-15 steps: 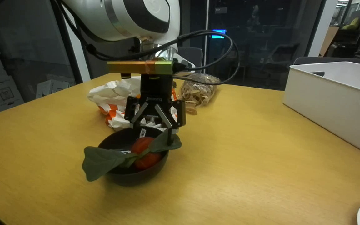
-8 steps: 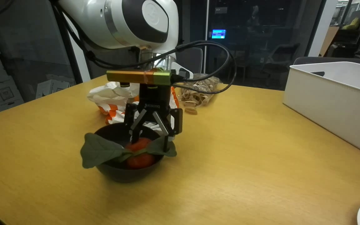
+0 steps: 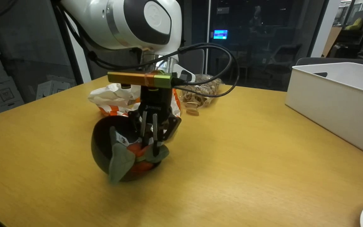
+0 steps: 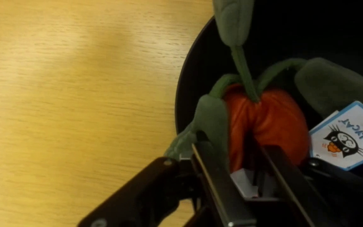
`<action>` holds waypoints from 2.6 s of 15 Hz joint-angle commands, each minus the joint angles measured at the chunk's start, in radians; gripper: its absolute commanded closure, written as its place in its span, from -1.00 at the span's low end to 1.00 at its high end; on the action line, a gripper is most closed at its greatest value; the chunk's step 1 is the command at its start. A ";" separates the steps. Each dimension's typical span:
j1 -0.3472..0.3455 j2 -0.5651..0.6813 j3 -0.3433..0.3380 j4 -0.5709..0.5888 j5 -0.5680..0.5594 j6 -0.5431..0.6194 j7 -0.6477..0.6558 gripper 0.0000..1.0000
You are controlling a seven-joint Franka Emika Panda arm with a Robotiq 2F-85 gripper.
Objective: Put the items on the table in the plastic bag
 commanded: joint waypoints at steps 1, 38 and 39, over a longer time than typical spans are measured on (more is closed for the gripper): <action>-0.012 -0.004 -0.008 -0.001 0.032 0.010 -0.006 0.81; 0.006 -0.411 0.098 -0.139 0.114 0.555 0.390 0.77; 0.013 -0.366 0.126 -0.107 0.101 0.545 0.420 0.76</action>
